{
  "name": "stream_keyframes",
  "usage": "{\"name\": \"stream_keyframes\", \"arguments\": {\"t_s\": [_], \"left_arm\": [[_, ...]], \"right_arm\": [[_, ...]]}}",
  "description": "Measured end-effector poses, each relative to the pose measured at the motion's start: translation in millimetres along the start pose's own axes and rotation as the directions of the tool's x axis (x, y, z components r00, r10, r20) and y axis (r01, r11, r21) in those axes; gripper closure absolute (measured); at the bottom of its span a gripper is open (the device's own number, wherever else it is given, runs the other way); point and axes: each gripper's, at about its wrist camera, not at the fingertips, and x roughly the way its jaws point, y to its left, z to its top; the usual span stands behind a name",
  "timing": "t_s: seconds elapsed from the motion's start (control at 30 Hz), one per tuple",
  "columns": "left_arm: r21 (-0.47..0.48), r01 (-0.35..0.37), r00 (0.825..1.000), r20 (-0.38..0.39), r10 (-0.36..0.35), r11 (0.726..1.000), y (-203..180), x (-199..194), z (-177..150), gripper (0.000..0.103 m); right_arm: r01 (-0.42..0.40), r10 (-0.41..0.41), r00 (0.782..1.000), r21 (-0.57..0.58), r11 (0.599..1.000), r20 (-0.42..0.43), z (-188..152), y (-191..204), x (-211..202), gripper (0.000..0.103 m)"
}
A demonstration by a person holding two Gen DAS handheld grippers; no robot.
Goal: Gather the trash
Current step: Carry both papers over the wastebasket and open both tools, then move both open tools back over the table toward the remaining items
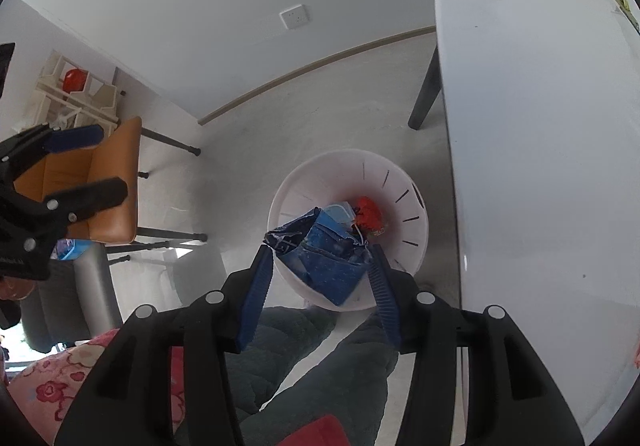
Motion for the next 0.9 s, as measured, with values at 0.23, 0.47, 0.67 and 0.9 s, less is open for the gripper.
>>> {"name": "stream_keyframes", "arguments": {"t_s": [0.23,0.47,0.67,0.9], "left_arm": [[-0.036,-0.007,1.0,0.015,0.007,0.999,14.3,-8.2,1.8,0.015],[0.024,0.012,0.999,0.05,-0.013,1.0,-6.3,-19.3,12.2,0.015],[0.14,0.078,0.993,0.079,-0.09,0.987,-57.2,-34.2,36.6,0.015],[0.296,0.133,0.976,0.124,-0.176,0.946,-150.7,-55.8,72.0,0.01]], "right_arm": [[0.021,-0.021,0.999,-0.023,1.0,0.025,0.7,11.4,-5.7,0.018],[0.027,-0.03,0.996,0.043,0.999,0.085,3.6,-6.8,-36.0,0.012],[0.089,-0.108,0.983,0.132,0.987,0.148,-1.7,-42.0,-76.5,0.006],[0.144,-0.203,0.957,0.268,0.953,0.209,-30.8,-122.9,-129.0,0.003]]}}
